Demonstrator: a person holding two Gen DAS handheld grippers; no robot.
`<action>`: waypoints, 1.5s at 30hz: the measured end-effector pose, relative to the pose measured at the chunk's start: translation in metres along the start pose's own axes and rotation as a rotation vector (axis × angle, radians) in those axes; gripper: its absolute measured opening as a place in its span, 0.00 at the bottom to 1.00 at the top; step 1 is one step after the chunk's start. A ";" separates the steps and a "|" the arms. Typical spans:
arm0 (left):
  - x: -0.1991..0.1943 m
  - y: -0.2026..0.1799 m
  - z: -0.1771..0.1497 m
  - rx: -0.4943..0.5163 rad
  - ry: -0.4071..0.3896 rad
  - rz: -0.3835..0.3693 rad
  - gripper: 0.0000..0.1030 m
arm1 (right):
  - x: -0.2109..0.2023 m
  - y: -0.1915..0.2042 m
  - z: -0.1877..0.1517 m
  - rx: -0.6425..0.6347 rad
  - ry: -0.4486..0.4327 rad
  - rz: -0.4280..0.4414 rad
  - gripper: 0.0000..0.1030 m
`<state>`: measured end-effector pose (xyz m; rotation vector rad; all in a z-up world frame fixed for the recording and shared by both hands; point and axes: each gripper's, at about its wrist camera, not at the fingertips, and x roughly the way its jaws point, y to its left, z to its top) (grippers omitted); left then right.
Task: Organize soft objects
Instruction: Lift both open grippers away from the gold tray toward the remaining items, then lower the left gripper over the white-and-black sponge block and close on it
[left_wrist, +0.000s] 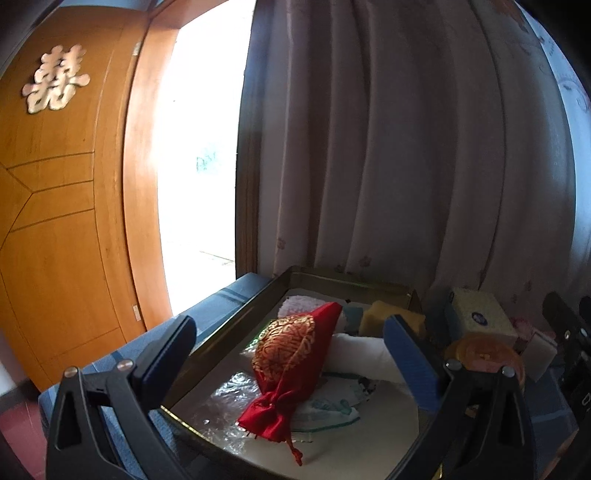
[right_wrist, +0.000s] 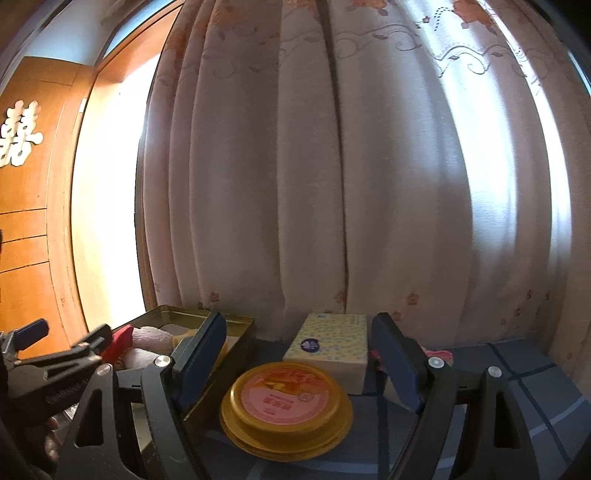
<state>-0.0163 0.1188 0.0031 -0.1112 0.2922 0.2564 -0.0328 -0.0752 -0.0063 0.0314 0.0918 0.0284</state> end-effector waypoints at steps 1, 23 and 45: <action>-0.001 0.001 0.000 -0.004 0.003 -0.003 1.00 | 0.000 -0.002 0.000 0.001 -0.001 -0.002 0.80; -0.016 -0.067 -0.012 0.120 0.013 -0.124 1.00 | -0.012 -0.046 0.000 0.010 -0.010 -0.075 0.80; -0.030 -0.129 -0.023 0.189 0.035 -0.243 1.00 | -0.024 -0.112 0.000 0.021 -0.002 -0.206 0.80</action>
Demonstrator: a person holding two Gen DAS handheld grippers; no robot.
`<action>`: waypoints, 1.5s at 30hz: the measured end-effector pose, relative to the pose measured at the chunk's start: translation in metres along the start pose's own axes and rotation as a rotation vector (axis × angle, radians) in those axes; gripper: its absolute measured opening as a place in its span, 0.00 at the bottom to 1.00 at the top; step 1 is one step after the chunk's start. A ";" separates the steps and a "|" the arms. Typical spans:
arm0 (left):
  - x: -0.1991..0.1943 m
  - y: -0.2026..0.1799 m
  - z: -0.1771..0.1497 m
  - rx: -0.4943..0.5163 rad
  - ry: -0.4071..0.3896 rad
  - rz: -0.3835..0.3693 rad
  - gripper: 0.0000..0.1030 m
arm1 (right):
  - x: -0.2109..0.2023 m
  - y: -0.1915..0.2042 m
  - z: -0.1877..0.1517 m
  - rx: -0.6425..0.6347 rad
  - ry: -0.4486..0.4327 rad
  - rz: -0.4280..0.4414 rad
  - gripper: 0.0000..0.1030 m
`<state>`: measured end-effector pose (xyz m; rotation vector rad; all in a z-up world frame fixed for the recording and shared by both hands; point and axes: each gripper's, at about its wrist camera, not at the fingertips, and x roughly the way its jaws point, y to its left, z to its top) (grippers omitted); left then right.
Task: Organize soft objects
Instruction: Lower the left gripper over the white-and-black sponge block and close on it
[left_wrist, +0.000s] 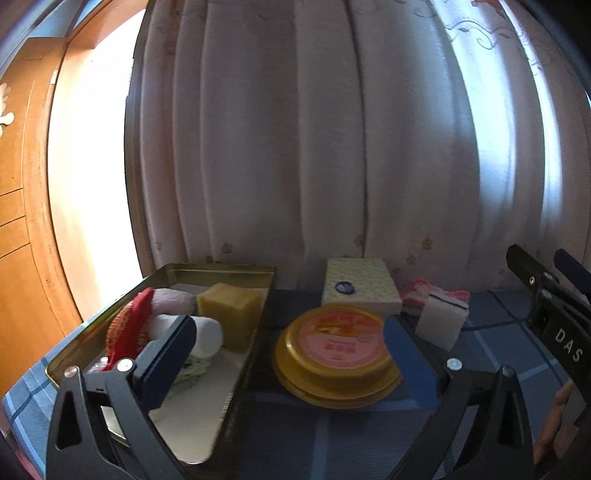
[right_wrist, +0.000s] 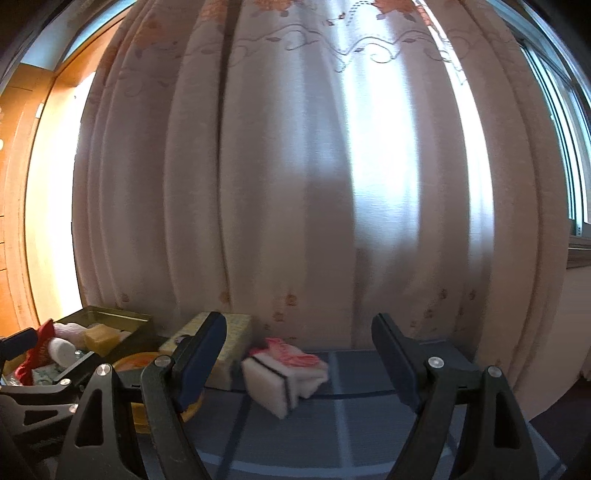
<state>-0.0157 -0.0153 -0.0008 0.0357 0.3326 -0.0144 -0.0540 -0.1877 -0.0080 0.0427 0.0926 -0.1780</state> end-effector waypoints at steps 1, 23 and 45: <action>0.000 -0.003 0.000 0.004 0.002 -0.005 1.00 | 0.000 -0.004 0.000 0.002 0.003 -0.008 0.80; 0.025 -0.100 0.005 0.140 0.088 -0.187 1.00 | 0.019 -0.085 -0.002 0.097 0.085 -0.094 0.80; 0.137 -0.167 0.011 0.171 0.430 -0.264 0.66 | 0.022 -0.106 -0.007 0.205 0.116 -0.095 0.80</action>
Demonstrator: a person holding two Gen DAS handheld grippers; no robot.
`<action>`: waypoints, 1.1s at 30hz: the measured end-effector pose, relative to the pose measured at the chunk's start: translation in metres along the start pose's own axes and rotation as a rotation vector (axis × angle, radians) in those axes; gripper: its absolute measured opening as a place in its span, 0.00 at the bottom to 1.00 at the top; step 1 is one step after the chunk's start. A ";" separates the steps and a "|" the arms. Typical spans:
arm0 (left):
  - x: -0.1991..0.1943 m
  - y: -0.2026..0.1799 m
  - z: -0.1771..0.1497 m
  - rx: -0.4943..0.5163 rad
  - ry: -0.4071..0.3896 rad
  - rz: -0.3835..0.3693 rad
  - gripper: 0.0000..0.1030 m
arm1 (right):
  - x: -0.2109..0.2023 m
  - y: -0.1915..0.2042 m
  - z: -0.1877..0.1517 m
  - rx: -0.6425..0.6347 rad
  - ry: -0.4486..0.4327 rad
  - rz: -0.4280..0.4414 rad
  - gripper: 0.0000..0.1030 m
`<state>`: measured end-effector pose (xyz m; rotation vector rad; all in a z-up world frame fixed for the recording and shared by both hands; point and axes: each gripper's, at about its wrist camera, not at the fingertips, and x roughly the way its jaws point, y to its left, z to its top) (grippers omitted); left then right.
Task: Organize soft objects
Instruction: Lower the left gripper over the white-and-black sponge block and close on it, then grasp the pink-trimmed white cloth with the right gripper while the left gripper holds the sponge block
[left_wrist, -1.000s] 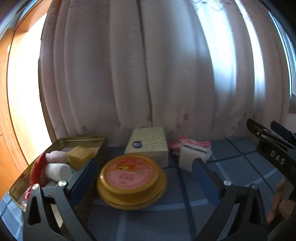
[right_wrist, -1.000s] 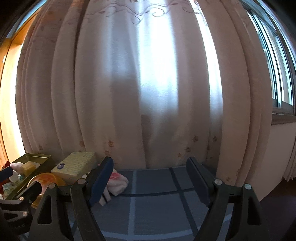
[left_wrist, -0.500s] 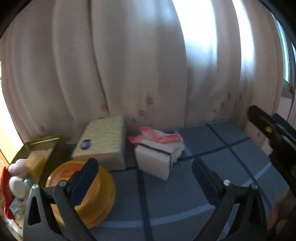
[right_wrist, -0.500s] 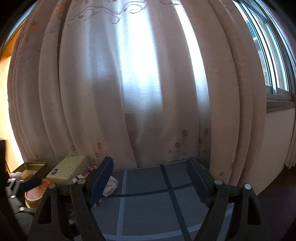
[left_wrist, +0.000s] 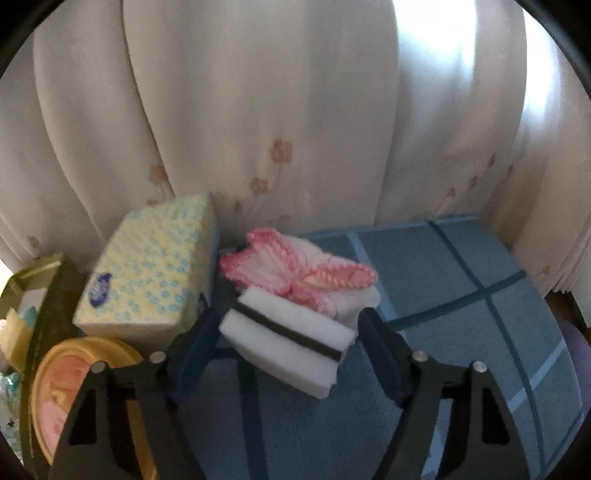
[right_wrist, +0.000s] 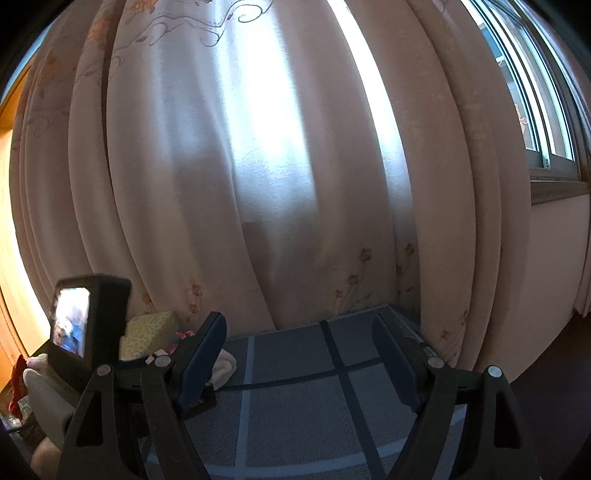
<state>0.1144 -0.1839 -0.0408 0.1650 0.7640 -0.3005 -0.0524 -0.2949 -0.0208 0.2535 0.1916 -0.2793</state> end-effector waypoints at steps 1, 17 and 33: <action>0.002 0.002 0.000 -0.008 0.007 -0.018 0.65 | 0.000 0.000 0.000 0.002 0.001 0.002 0.80; -0.047 0.036 -0.023 -0.054 -0.146 -0.186 0.50 | 0.008 -0.006 -0.001 0.038 0.024 -0.006 0.80; -0.086 0.073 -0.041 -0.154 -0.286 -0.260 0.50 | 0.111 0.040 0.003 -0.008 0.432 0.304 0.80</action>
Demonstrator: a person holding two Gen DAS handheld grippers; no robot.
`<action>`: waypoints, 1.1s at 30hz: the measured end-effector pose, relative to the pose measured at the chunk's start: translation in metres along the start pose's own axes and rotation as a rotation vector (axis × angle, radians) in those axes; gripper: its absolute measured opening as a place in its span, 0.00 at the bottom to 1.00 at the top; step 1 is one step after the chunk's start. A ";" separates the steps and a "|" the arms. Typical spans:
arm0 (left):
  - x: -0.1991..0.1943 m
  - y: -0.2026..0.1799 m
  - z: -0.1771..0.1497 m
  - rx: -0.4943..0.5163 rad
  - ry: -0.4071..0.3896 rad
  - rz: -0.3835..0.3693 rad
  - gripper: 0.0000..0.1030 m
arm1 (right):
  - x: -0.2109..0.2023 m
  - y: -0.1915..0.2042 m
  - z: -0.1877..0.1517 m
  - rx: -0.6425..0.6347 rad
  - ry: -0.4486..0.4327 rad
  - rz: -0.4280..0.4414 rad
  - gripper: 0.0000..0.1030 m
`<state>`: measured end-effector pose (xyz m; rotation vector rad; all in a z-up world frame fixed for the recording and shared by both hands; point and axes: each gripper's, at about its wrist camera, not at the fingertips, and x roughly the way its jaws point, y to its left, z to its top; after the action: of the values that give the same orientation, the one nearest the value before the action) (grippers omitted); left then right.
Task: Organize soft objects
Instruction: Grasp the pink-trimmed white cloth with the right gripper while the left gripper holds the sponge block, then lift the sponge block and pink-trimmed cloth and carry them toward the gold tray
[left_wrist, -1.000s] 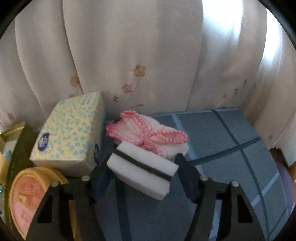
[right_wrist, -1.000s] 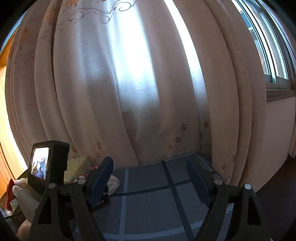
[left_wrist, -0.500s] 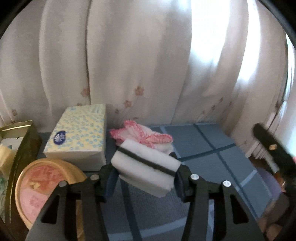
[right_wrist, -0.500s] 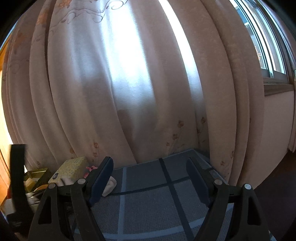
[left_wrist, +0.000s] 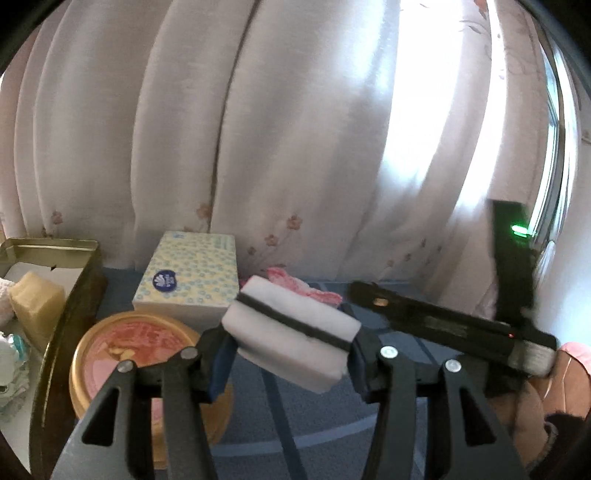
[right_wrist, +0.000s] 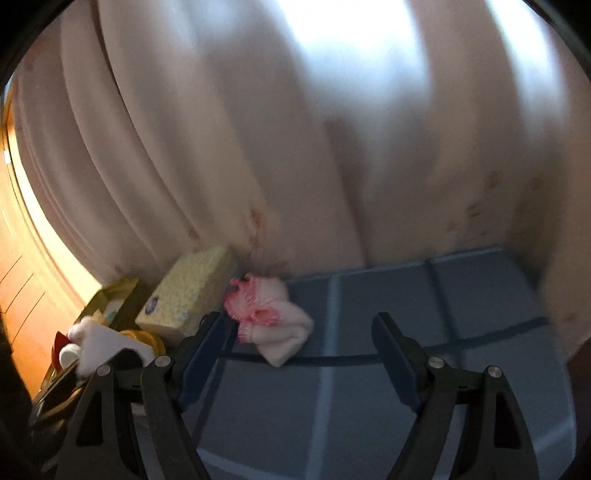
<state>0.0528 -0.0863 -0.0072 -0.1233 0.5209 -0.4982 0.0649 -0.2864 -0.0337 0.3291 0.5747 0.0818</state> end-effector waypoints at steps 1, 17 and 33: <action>0.003 0.000 0.000 0.001 0.001 0.006 0.50 | 0.010 0.002 0.004 -0.004 0.021 0.007 0.80; 0.004 0.004 0.000 -0.001 -0.013 0.083 0.51 | 0.082 0.022 0.007 -0.130 0.212 0.028 0.39; -0.011 -0.019 -0.004 0.146 -0.120 0.165 0.51 | -0.050 0.014 -0.035 0.010 -0.195 -0.214 0.35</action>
<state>0.0345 -0.0979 -0.0010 0.0299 0.3721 -0.3633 0.0042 -0.2717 -0.0312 0.2796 0.4138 -0.1578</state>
